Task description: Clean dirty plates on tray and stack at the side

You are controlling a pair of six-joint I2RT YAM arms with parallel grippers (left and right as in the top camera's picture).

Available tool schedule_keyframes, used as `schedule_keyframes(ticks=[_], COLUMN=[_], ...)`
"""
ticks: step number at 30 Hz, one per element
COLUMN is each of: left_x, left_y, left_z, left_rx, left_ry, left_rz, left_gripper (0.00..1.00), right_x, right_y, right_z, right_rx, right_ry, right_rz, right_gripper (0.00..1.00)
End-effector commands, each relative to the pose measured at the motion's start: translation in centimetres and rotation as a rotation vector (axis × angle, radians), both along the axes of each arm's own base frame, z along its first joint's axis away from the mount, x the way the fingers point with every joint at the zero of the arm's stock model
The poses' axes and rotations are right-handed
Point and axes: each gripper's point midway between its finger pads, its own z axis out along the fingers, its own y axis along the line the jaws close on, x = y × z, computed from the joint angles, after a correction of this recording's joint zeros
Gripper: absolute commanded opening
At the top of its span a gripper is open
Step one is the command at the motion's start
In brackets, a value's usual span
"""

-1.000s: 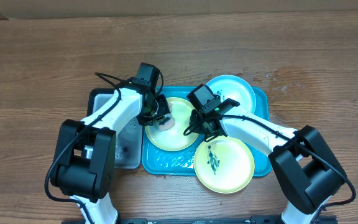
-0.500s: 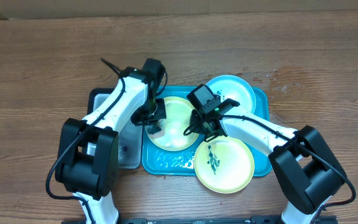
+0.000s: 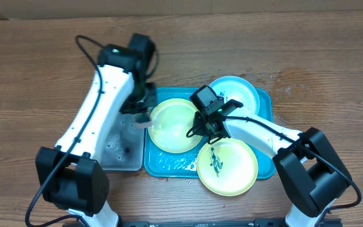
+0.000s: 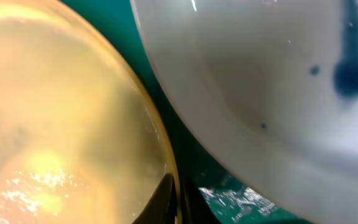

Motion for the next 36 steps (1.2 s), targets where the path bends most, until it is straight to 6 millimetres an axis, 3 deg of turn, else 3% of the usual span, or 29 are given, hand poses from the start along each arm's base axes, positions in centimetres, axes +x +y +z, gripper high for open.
schedule_keyframes(ticks=[1,8,16,20,25,28,33,36], left_x=[0.1,0.2,0.1,0.1,0.1,0.1,0.1,0.0], left_y=[3.9,7.2,8.3,8.3,8.7,8.7,8.7,8.7], left_z=[0.6,0.6,0.6,0.6,0.6,0.6,0.6,0.6], left_rx=[0.041,0.042,0.042,0.043,0.065,0.065,0.066,0.066], left_ry=[0.001,0.012,0.016,0.017,0.014,0.014,0.015,0.019], left_rz=[0.073,0.150,0.158,0.149,0.149,0.149,0.148,0.148], left_gripper=[0.04,0.04,0.04,0.04,0.04,0.04,0.04,0.04], right_x=[0.6,2.7,3.9,3.3,2.8,2.7,0.5,-1.0], right_y=[0.1,0.3,-1.4,-2.0,-5.3,-6.2,-3.1,-2.1], right_z=[1.8,7.8,13.5,14.2,14.0,14.0,13.0,12.6], right_rx=[-0.025,-0.040,-0.100,-0.093,-0.211,-0.267,-0.064,0.038], right_ry=[-0.035,-0.160,-0.309,-0.303,-0.288,-0.292,-0.144,-0.028], right_rz=[0.100,0.140,0.145,0.090,-0.076,-0.065,-0.076,-0.180], right_gripper=[0.04,0.04,0.04,0.04,0.04,0.04,0.04,0.04])
